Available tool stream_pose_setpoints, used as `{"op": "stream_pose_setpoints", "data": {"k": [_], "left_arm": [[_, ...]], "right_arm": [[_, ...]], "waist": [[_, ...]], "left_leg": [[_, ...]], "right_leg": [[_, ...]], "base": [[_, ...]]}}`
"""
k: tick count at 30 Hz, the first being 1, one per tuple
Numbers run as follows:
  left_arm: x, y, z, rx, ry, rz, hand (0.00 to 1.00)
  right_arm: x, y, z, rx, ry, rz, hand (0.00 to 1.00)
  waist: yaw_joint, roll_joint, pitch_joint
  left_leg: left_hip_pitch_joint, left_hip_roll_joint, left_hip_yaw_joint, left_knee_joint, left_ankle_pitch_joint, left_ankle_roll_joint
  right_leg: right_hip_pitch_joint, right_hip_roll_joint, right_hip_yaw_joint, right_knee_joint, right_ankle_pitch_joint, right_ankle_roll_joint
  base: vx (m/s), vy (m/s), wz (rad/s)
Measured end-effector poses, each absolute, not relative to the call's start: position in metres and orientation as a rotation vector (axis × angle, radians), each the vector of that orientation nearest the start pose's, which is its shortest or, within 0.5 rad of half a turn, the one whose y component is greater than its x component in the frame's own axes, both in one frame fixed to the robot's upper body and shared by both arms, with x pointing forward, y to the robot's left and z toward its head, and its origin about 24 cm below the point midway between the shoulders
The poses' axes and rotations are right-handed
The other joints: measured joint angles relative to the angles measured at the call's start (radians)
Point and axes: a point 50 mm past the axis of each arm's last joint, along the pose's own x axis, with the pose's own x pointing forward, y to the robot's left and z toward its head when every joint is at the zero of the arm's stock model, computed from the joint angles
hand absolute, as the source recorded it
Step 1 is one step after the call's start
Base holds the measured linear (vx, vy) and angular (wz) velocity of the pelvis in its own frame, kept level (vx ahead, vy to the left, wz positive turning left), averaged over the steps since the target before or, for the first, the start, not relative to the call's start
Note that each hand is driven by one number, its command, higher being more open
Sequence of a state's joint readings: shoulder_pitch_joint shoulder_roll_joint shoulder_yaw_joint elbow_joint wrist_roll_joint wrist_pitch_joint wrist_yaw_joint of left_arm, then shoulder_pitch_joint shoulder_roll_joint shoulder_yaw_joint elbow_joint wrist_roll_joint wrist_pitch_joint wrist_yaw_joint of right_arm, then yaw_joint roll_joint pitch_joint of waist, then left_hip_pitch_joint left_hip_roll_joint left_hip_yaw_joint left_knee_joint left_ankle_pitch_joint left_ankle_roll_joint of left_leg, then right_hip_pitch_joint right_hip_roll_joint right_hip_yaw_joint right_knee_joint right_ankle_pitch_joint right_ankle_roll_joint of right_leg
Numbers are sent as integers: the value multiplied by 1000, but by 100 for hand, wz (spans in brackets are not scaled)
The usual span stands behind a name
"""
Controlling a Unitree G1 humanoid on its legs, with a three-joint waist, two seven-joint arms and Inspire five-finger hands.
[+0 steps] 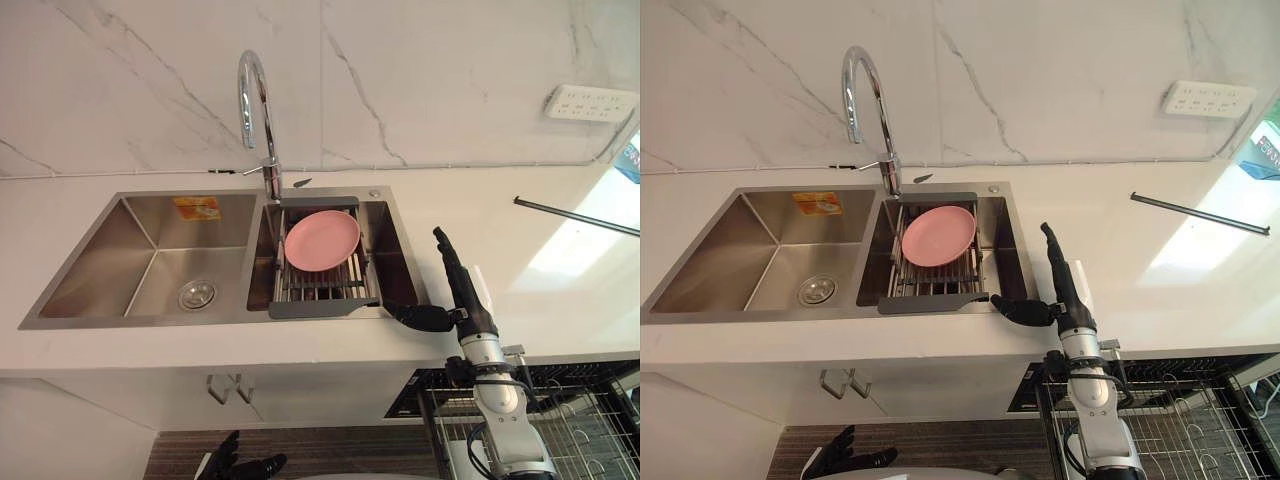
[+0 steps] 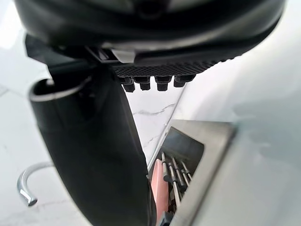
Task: Walk over to the sink, pick up the cup, carry it to the dishwasher, place the cup inside the dishwasher, then close the dishwasher door
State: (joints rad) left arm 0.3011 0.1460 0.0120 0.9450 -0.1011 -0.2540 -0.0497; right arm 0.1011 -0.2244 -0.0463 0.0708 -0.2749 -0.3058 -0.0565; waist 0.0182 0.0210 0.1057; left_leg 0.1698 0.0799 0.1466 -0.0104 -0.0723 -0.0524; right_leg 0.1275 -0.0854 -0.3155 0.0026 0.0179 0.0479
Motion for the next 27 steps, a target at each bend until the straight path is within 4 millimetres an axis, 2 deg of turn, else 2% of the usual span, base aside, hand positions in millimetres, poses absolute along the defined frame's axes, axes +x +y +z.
{"op": "stream_pose_setpoints", "data": {"k": [4, 9, 19, 22, 27], "left_arm": [[50, 213, -152, 19, 972, 149, 100], [52, 215, -150, 19, 966, 154, 100], [52, 220, -149, 8, 960, 180, 100], [54, 223, -147, 3, 949, 185, 100], [55, 223, -146, 2, 943, 189, 100]], "right_arm": [[239, -199, 40, -591, -143, -30, 100], [255, -201, 39, -628, -119, -57, 100], [283, -200, 37, -790, -51, -29, 100], [288, -203, 34, -841, -25, -22, 100], [298, -199, 33, -926, -19, 30, 100]], "waist": [[20, -9, 3], [39, -18, 6], [55, -45, 19], [68, -58, 26], [80, -63, 29]], "left_leg": [[20, 0, -4, -6, 1, 1], [24, -9, -17, -21, 11, 7], [40, -20, -38, -42, 23, 15], [44, -23, -46, -58, 34, 17], [50, -27, -53, -77, 45, 19]], "right_leg": [[24, -2, -16, -1, -2, 3], [29, -9, -28, -1, -5, 8], [45, -19, -46, 1, -4, 14], [45, -21, -51, 2, -4, 15], [45, -25, -57, 8, -5, 17]], "base": [[20, 12, 9], [-5, 16, 10], [-25, 17, 6], [-37, 9, 8], [-33, 14, 6]]}}
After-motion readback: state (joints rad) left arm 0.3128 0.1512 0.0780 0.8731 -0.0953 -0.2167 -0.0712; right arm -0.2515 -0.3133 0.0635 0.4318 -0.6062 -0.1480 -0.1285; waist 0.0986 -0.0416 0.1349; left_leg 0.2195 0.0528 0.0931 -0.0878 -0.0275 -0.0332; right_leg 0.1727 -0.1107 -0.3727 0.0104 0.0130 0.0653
